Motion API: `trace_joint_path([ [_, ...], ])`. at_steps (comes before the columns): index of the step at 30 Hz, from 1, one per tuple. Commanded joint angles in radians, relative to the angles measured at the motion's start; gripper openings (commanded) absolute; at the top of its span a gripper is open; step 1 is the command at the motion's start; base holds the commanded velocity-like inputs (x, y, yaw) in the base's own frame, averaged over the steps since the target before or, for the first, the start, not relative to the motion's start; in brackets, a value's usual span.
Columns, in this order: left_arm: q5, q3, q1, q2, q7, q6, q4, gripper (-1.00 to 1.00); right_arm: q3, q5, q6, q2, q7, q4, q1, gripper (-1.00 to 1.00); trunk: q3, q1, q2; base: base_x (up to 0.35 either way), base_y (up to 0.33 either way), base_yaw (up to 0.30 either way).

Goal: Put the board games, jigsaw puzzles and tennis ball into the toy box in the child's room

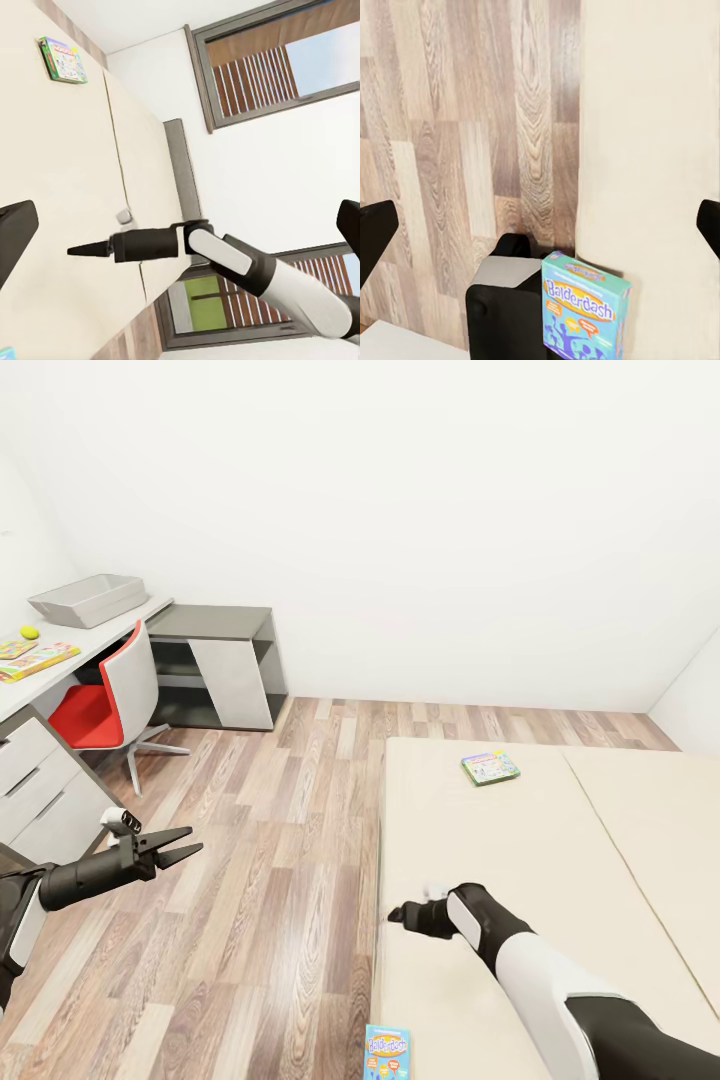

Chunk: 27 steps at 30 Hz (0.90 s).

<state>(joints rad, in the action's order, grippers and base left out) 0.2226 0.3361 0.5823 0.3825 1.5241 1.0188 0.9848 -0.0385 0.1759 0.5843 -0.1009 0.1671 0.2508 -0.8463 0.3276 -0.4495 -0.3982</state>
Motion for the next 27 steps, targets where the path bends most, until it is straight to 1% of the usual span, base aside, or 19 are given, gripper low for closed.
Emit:
trace_joint_path([
  [1, 0.0, 0.0, 0.001, 0.0, 0.004, 0.011, 0.0, 1.0, -0.006, 0.004, 0.005, 0.006, 0.0, 0.003, 0.0, 1.0, 0.002, -0.001, -0.002, 0.0, 0.0, 0.0],
  [3, 0.0, 0.0, 0.001, 0.0, 0.004, 0.011, 0.0, 1.0, -0.011, 0.004, 0.002, 0.019, 0.0, 0.008, 0.0, 1.0, 0.002, -0.001, -0.002, 0.0, 0.0, 0.0],
  [4, 0.0, 0.0, 0.001, 0.0, 0.004, 0.011, 0.0, 1.0, -0.019, 0.005, -0.002, 0.034, 0.001, 0.015, 0.0, 1.0, 0.002, -0.001, -0.002, 0.0, 0.0, 0.0],
  [6, 0.0, 0.0, 0.001, 0.0, 0.004, 0.011, 0.0, 1.0, -0.039, 0.005, -0.006, 0.054, 0.003, 0.025, 0.0, 1.0, 0.002, -0.001, -0.002, 0.0, 0.0, 0.0],
  [10, 0.0, 0.0, 0.001, 0.0, 0.004, 0.011, 0.0, 1.0, -0.068, 0.005, -0.011, 0.07, 0.002, 0.034, 0.0, 1.0, 0.002, -0.001, -0.002, 0.0, 0.0, 0.0],
  [19, 0.0, 0.0, 0.001, 0.0, 0.004, 0.011, 0.0, 1.0, -0.077, 0.004, -0.013, 0.069, 0.0, 0.037, 0.0, 1.0, 0.001, -0.001, -0.002, 0.0, 0.0, 0.0],
  [27, 0.0, 0.0, 0.001, 0.0, 0.004, 0.011, 0.0, 1.0, -0.077, 0.004, -0.014, 0.069, 0.0, 0.038, 0.0, 1.0, -0.009, -0.001, -0.002, 0.0, 0.0, 0.0],
])
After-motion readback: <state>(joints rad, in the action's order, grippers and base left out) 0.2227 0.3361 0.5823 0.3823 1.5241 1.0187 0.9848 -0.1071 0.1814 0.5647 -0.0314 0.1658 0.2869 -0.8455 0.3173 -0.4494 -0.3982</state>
